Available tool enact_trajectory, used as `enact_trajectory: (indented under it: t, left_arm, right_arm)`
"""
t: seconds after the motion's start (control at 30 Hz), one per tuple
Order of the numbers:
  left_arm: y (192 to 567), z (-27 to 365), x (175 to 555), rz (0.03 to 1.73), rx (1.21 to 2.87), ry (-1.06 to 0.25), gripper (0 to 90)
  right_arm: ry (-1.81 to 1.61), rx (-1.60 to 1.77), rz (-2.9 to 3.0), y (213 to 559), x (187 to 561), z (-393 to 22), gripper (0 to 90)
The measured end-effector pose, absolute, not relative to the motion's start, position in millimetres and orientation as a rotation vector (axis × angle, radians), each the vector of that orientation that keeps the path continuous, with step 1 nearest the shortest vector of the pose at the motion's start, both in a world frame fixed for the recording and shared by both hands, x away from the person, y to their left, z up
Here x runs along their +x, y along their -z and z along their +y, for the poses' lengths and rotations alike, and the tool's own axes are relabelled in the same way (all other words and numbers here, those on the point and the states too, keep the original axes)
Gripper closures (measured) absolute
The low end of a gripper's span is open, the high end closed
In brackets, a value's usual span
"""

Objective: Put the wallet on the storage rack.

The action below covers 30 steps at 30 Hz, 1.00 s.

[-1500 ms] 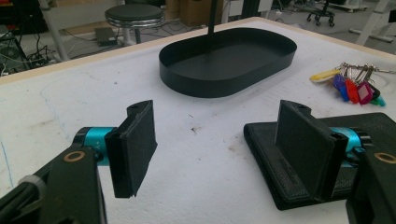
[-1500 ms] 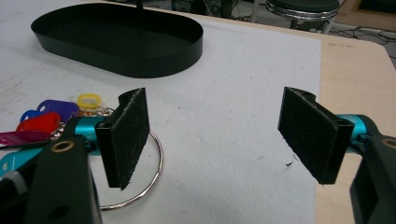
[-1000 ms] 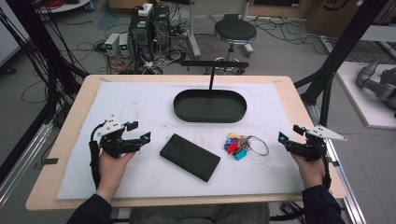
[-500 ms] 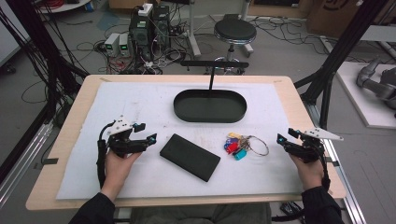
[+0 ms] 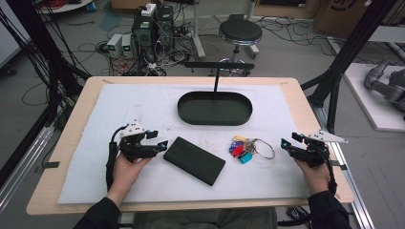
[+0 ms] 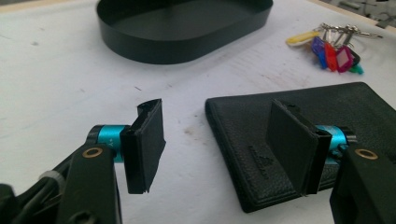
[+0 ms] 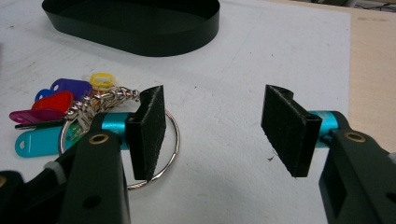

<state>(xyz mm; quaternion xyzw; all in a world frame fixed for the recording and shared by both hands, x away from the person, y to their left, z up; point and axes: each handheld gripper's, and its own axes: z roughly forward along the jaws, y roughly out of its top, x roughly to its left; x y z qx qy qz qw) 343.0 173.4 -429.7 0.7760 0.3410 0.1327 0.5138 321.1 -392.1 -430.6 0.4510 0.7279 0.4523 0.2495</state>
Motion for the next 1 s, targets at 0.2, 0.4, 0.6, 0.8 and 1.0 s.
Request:
enact_trajectory:
  t: [0.2,0.4,0.6,0.8,1.0]
  left_arm:
    - [428,162,356,0.859,1.856,-0.245,37.5]
    - [426,150,376,0.908,1.858,-0.198,41.2]
    - [434,143,388,0.967,1.89,-0.171,45.0]
    - [441,143,393,1.003,1.9,-0.101,47.4]
    - [447,140,397,1.029,1.926,-0.051,47.4]
  right_arm:
    - [-1.23,1.217,1.988,430,321,-389,41.1]
    - [-1.233,1.21,1.983,429,320,-389,41.1]
    - [-1.229,1.209,1.983,429,320,-391,41.1]
    - [-1.231,1.207,1.978,428,320,-391,41.1]
    - [-1.232,1.189,1.98,427,319,-387,41.1]
